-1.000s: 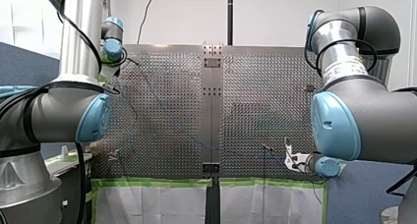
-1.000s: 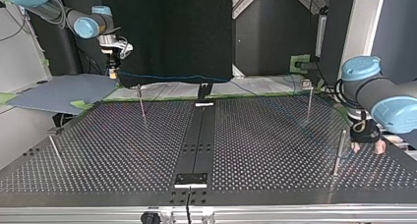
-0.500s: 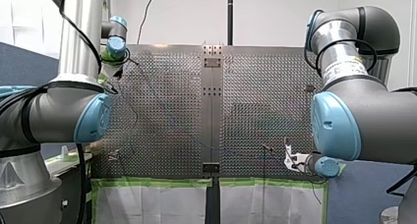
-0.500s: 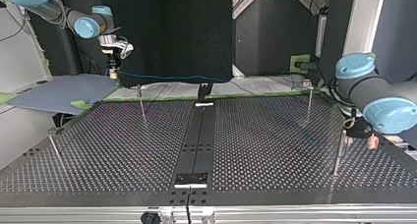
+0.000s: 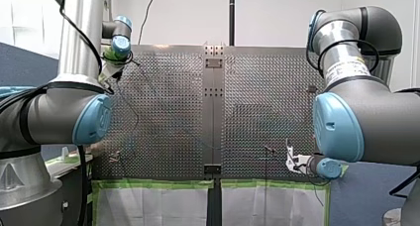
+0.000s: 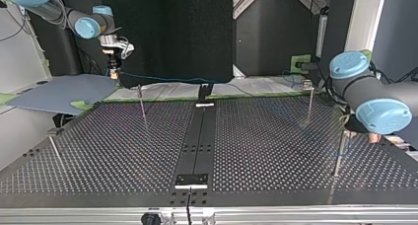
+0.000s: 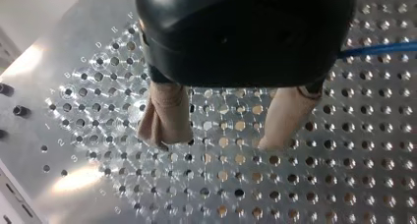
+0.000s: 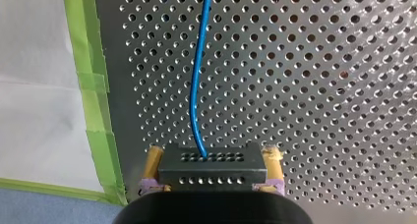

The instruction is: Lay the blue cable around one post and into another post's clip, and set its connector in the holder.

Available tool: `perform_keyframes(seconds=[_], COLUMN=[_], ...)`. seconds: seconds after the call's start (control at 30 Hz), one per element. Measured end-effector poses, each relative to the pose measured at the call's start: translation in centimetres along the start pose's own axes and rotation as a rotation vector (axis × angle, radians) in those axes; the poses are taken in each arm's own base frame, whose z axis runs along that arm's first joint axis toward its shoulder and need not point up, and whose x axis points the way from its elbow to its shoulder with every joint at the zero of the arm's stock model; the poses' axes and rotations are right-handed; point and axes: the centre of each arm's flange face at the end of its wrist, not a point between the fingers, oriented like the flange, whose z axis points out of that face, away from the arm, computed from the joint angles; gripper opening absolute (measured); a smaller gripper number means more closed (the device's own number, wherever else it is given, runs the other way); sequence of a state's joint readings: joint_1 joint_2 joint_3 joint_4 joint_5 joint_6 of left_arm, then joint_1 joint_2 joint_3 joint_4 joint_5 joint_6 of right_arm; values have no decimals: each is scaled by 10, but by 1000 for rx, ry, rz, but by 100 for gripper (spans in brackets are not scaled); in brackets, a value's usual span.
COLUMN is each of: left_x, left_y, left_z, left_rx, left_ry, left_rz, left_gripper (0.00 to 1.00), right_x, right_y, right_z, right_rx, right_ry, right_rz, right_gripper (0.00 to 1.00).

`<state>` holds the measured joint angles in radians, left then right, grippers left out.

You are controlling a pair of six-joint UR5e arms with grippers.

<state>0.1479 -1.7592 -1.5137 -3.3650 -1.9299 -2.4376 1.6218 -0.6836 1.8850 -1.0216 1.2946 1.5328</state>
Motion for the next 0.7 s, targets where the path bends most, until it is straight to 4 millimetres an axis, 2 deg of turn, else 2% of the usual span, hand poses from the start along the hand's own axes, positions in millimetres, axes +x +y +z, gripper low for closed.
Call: perform_keyframes(seconds=[0.17, 0.4, 0.7], left_x=[-3, -10, -4], left_y=[4, 1, 0], left_z=[-8, -16, -21], left_rx=[-51, -89, -85], left_ry=[-9, -31, 47], left_rz=[42, -3, -63], left_gripper=[100, 100, 100], right_x=[0, 0, 0], right_y=[-1, -2, -3], right_z=[0, 0, 0], right_rx=[1, 2, 3], right_ry=[0, -1, 0], right_rz=[0, -1, -1], right_gripper=[28, 28, 28])
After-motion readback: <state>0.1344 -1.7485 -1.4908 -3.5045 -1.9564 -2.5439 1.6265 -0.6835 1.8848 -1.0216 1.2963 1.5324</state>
